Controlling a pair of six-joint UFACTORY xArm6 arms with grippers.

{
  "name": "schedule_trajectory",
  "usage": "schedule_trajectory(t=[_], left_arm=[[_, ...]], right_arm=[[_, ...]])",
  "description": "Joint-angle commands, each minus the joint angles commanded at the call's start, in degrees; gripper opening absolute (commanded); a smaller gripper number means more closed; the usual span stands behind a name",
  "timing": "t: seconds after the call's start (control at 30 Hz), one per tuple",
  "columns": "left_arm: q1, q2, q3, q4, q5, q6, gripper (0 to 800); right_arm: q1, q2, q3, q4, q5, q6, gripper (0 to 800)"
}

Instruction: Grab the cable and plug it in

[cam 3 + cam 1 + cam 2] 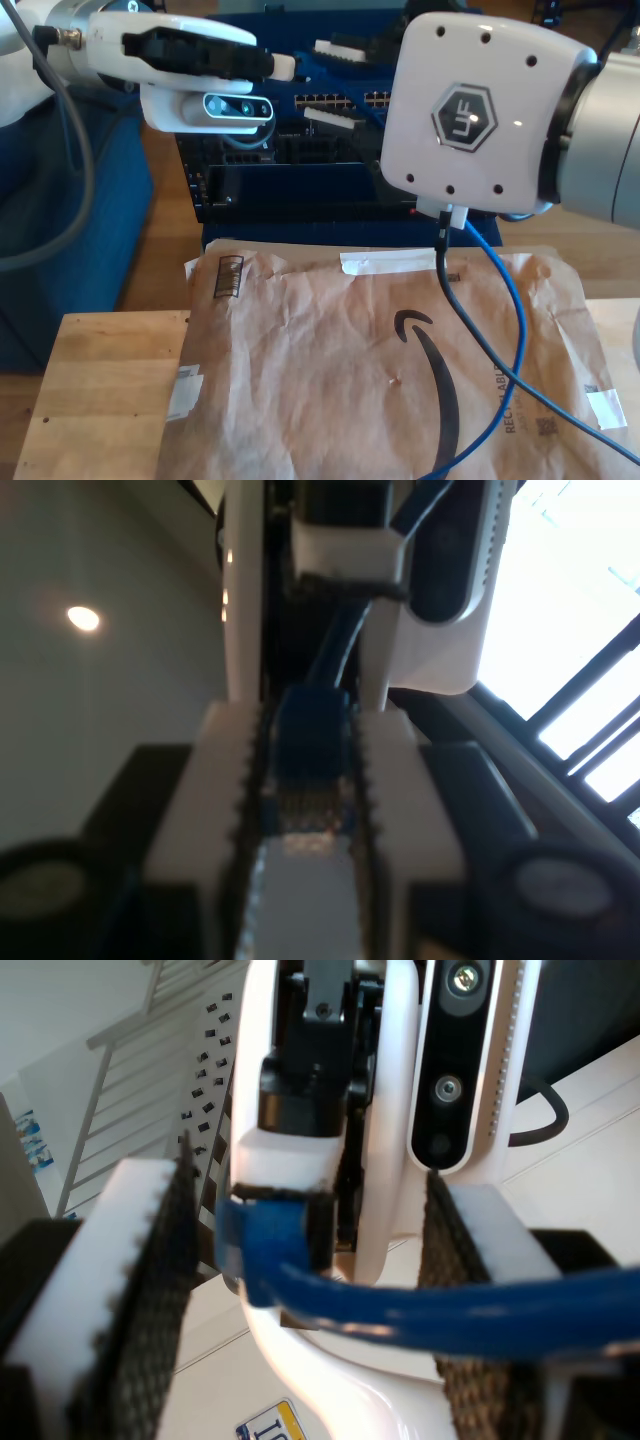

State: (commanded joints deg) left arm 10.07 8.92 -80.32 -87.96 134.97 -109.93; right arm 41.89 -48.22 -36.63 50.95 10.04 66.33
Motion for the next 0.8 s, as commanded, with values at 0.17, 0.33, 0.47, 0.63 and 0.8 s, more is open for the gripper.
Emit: schedule_trajectory(t=[0.17,0.33,0.47,0.63,0.8], left_arm=[[0.00,0.09,0.26,0.00,0.00,0.00,43],[0.00,0.09,0.26,0.00,-0.09,0.00,44],[-0.09,0.09,0.26,0.00,-0.09,0.00,44],[-0.09,0.09,0.26,0.09,-0.09,0.00,44],[-0.09,0.09,0.26,0.09,-0.18,0.00,45]], right_arm=[[0.09,0.00,-0.09,0.00,-0.09,0.09,317],[0.26,0.00,-0.09,0.00,-0.09,0.09,301],[0.35,0.00,-0.09,0.00,-0.09,0.09,301],[0.35,0.00,-0.26,0.00,-0.18,0.09,275],[0.44,0.00,-0.26,0.09,-0.18,0.26,226]])
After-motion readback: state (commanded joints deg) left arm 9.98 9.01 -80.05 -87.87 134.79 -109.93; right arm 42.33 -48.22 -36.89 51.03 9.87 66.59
